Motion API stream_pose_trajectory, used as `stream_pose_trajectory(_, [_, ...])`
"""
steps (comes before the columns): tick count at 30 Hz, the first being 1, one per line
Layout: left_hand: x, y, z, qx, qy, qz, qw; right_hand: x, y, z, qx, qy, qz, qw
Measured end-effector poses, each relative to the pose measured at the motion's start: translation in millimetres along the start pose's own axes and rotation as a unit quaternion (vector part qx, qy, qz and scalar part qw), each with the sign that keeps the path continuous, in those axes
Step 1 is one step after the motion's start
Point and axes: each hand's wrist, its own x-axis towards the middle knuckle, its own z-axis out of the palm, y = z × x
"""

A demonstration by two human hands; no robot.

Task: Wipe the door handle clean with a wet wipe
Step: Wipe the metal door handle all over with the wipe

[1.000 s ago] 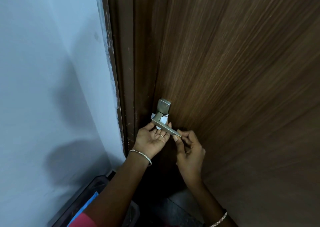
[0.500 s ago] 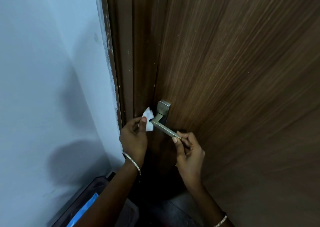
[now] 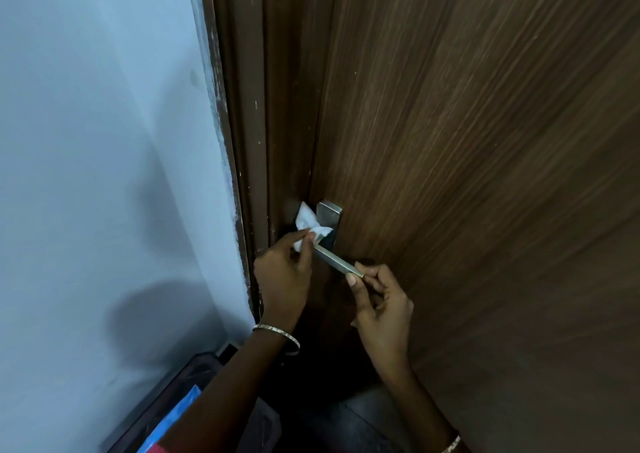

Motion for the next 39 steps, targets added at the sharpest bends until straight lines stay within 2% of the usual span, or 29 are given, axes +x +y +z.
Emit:
stream_pose_trajectory(2, [-3.1,-6.3,-1.1,-0.075,-0.012,-0.074,0.994,2.6,1.3,-4.1,-0.001,-0.018,0.009,1.000])
stream_pose_trajectory(4, [-4.6,-11.6,-1.9,-0.167,-0.042,-0.150,0.973,6.4,1.8,-7.7,-0.012,-0.028,0.002,1.000])
stream_pose_trajectory(7, [-3.2,-8.5,-3.5,-0.277,-0.063,-0.277,0.918,10.0,0.7,-10.5,-0.009,-0.042,0.006,0.999])
stream_pose_trajectory(10, [-9.1,-3.5,-4.6,-0.376,-0.100,-0.386,0.837,12.3,-0.6,-13.3,0.039,-0.059,0.033,0.997])
stream_pose_trajectory(13, [-29.9,4.7,0.4,-0.427,-0.141,-0.452,0.770,12.0,1.3,-12.9,0.191,-0.062,0.142,0.969])
stream_pose_trajectory(15, [-40.2,10.8,3.8,-0.426,-0.163,-0.473,0.754,8.7,0.9,-10.4,0.289,-0.048,0.238,0.926])
stream_pose_trajectory(17, [-45.0,12.3,4.9,-0.406,-0.185,-0.462,0.767,1.7,-0.8,-9.0,0.334,-0.066,0.292,0.894])
stream_pose_trajectory(19, [-45.1,11.7,0.8,-0.368,-0.209,-0.435,0.795,-5.4,-3.0,-6.8,0.361,-0.125,0.295,0.876])
stream_pose_trajectory(21, [-45.1,12.8,-6.8,-0.323,-0.244,-0.413,0.816,-11.6,-5.2,-4.0,0.361,-0.177,0.260,0.878])
stream_pose_trajectory(22, [-44.2,13.8,-10.4,-0.299,-0.260,-0.414,0.820,-13.2,-5.0,-2.8,0.346,-0.174,0.250,0.887])
stream_pose_trajectory(25, [-34.7,10.0,-21.4,-0.247,-0.273,-0.433,0.823,-19.4,0.0,-4.5,0.278,-0.073,0.265,0.920])
stream_pose_trajectory(26, [-29.9,7.7,-25.1,-0.248,-0.262,-0.432,0.827,-21.8,0.8,-9.2,0.221,-0.029,0.255,0.941])
stream_pose_trajectory(28, [-19.7,2.0,-30.1,-0.255,-0.216,-0.406,0.850,-22.8,-3.9,-24.5,0.045,0.046,0.159,0.985])
stream_pose_trajectory(30, [-14.0,-2.3,-32.0,-0.216,-0.169,-0.344,0.898,-20.1,-18.6,-39.6,-0.079,0.090,0.033,0.992])
stream_pose_trajectory(33, [-13.0,-4.2,-31.6,-0.076,-0.102,-0.163,0.978,-8.5,-32.3,-45.0,-0.154,0.055,-0.066,0.984])
stream_pose_trajectory(36, [-9.7,-0.1,-28.8,-0.001,-0.079,-0.012,0.997,1.4,-30.9,-31.4,-0.227,-0.027,-0.099,0.968])
stream_pose_trajectory(39, [-7.2,-0.8,-26.6,0.020,-0.103,0.025,0.994,4.4,-32.9,-13.1,-0.310,-0.060,-0.135,0.939])
